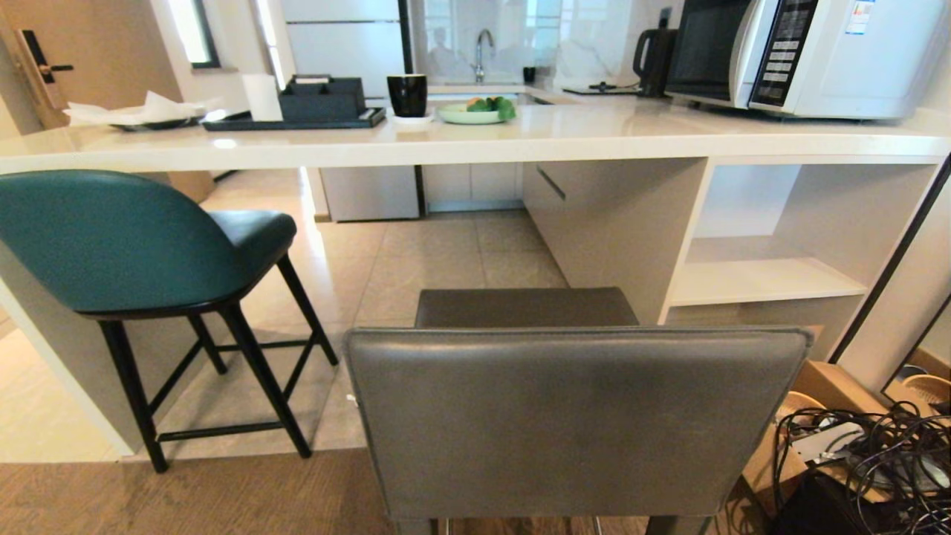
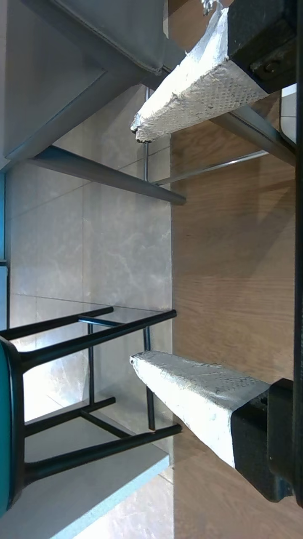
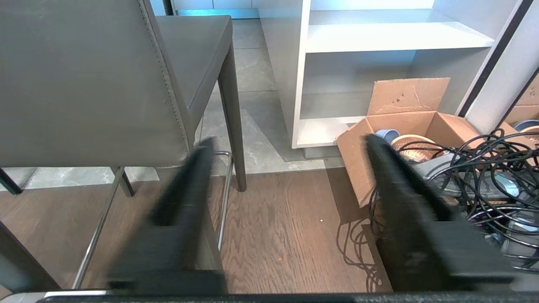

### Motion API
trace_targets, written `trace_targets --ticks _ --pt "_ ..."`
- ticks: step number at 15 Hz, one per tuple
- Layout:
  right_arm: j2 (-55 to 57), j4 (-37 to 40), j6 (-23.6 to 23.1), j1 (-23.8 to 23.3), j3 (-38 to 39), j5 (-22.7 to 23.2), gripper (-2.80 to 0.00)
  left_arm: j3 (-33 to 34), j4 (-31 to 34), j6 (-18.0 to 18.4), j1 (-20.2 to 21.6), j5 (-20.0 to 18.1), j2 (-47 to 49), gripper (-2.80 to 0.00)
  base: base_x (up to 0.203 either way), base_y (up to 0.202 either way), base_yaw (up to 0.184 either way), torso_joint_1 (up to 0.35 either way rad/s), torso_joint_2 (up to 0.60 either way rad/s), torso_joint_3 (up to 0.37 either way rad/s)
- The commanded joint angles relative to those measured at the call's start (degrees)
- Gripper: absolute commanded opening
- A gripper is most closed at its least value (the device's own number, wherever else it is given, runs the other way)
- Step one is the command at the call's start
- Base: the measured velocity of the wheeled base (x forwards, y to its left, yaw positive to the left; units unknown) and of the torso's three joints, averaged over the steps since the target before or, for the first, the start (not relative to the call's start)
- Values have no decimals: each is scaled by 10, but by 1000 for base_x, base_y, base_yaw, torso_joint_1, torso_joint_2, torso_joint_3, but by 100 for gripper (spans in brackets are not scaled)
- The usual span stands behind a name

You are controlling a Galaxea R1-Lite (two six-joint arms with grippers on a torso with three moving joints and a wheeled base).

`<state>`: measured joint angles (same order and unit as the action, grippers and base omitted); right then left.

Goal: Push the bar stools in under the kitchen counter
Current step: Pull the blue chair out from under the dining table

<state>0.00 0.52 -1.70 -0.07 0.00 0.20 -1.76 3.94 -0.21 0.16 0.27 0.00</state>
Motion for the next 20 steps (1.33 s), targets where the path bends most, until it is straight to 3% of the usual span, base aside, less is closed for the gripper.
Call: trace_targets --ticks 1,7,8,20 --pt "0 -1 16 0 1 -3 -280 2 -8 -6 -1 2 1 0 0 0 0 0 0 0" --pt "0 -2 20 0 1 -4 -280 8 -25 -7 -1 2 1 0 0 0 0 0 0 0" --pt "0 -2 20 0 1 -4 -280 8 -25 -8 -1 2 1 -280 0 0 0 0 0 0" --pt "0 -2 21 0 1 -4 -280 9 -28 -8 -1 2 2 -280 0 0 0 0 0 0"
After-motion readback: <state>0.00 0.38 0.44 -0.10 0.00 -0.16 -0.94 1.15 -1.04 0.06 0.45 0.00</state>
